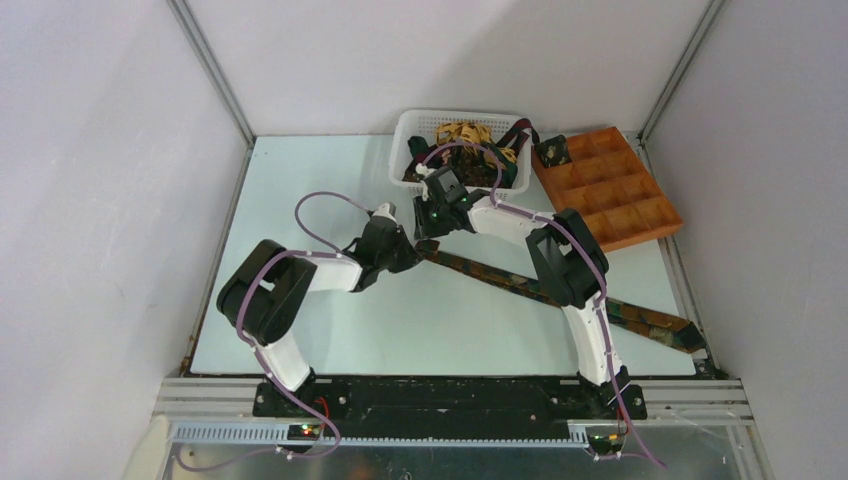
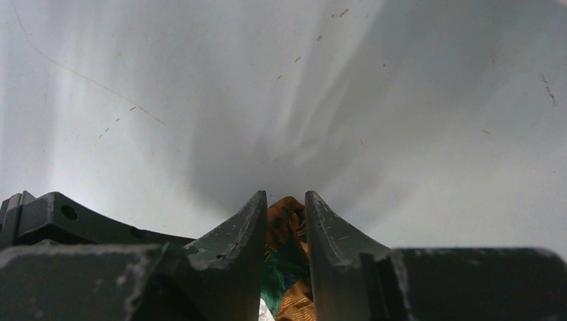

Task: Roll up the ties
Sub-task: Roll the tie at the center of the board.

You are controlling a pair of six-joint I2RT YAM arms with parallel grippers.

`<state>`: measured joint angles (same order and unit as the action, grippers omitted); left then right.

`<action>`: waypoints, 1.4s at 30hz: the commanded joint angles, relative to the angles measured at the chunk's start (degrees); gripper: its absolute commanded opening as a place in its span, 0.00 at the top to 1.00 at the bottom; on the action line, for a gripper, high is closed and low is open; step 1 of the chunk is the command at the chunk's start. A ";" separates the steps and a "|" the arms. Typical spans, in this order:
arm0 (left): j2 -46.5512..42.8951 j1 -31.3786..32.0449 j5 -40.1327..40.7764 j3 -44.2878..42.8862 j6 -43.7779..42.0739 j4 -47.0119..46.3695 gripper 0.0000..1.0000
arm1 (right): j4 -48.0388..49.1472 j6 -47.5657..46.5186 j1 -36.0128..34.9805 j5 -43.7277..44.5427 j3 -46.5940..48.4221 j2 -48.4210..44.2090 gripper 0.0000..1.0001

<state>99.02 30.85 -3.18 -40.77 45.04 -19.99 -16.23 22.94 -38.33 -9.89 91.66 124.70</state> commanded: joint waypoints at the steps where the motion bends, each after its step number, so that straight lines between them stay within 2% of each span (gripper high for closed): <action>1: 0.41 0.52 0.78 -2.71 -0.12 -0.35 1.00 | 1.69 -1.07 0.19 -3.39 -0.11 -0.19 0.71; 6: 0.94 0.51 1.17 -3.53 -0.12 0.03 1.00 | 2.94 -1.22 0.17 -5.17 -1.98 -0.95 0.75; 19: 2.98 0.50 1.86 -5.00 0.10 0.13 1.00 | 3.37 -1.49 0.09 -5.07 -3.76 -2.19 0.76; 28: 1.25 0.52 0.27 -3.36 -1.13 -0.04 1.00 | 3.86 -2.33 0.79 0.71 -3.53 -6.04 0.65; 35: -2.98 0.50 -0.76 -0.59 -1.86 0.72 1.00 | 3.57 -2.31 2.23 1.92 -3.55 -10.02 0.57; 42: -5.28 0.53 -0.59 1.84 -2.34 1.14 1.00 | 4.06 -1.30 2.21 1.64 -6.34 -14.22 0.55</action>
<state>96.79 30.89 -3.51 -40.03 44.47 -18.68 -13.21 21.41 -35.97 -8.69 87.02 114.50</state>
